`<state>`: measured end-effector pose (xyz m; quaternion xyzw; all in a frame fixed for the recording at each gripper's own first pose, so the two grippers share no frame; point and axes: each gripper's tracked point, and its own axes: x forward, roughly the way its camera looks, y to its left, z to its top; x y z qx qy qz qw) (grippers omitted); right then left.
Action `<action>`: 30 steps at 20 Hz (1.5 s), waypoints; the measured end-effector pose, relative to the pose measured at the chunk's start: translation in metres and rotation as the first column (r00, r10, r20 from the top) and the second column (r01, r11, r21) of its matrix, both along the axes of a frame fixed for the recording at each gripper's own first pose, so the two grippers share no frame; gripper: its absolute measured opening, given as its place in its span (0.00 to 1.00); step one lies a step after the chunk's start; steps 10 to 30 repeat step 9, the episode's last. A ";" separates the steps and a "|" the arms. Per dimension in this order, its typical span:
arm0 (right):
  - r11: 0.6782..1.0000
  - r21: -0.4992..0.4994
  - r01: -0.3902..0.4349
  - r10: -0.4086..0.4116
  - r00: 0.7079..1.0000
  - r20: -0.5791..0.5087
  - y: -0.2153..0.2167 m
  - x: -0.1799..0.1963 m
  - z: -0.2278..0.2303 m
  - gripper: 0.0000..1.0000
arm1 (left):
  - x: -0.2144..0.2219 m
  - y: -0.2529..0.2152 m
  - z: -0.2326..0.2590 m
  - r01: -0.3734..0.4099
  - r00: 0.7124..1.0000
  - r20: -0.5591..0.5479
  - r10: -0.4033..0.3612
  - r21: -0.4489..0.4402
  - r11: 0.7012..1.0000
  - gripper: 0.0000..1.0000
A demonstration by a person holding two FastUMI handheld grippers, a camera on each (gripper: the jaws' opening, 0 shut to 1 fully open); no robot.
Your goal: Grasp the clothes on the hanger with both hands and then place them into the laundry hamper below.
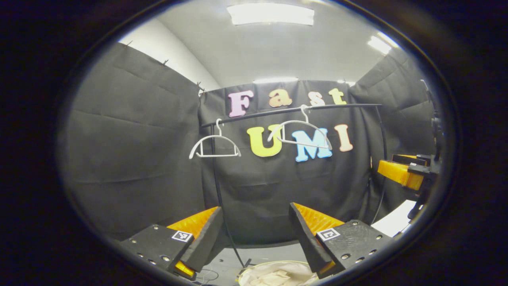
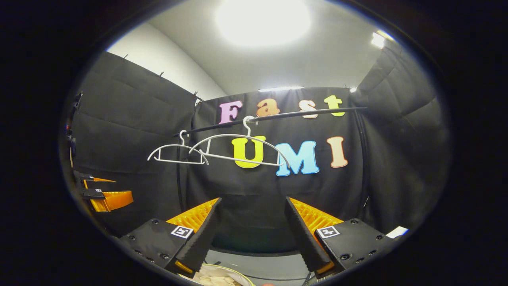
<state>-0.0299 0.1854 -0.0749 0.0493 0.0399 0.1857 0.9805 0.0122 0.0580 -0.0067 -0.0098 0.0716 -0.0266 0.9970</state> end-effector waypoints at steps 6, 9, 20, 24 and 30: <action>0.999 -0.018 0.051 -0.051 0.999 -0.008 -0.025 -0.002 0.000 0.97 | 0.001 0.002 0.001 -0.002 1.000 0.007 0.002 -0.017 1.000 0.99; 0.996 -0.027 0.090 -0.091 0.996 -0.016 -0.039 -0.001 -0.003 0.95 | -0.001 0.005 0.000 -0.002 1.000 0.011 0.002 -0.016 1.000 0.99; 0.996 -0.027 0.090 -0.091 0.996 -0.016 -0.039 -0.001 -0.003 0.95 | -0.001 0.005 0.000 -0.002 1.000 0.011 0.002 -0.016 1.000 0.99; 0.996 -0.027 0.090 -0.091 0.996 -0.016 -0.039 -0.001 -0.003 0.95 | -0.001 0.005 0.000 -0.002 1.000 0.011 0.002 -0.016 1.000 0.99; 0.996 -0.027 0.090 -0.091 0.996 -0.016 -0.039 -0.001 -0.003 0.95 | -0.001 0.005 0.000 -0.002 1.000 0.011 0.002 -0.016 1.000 0.99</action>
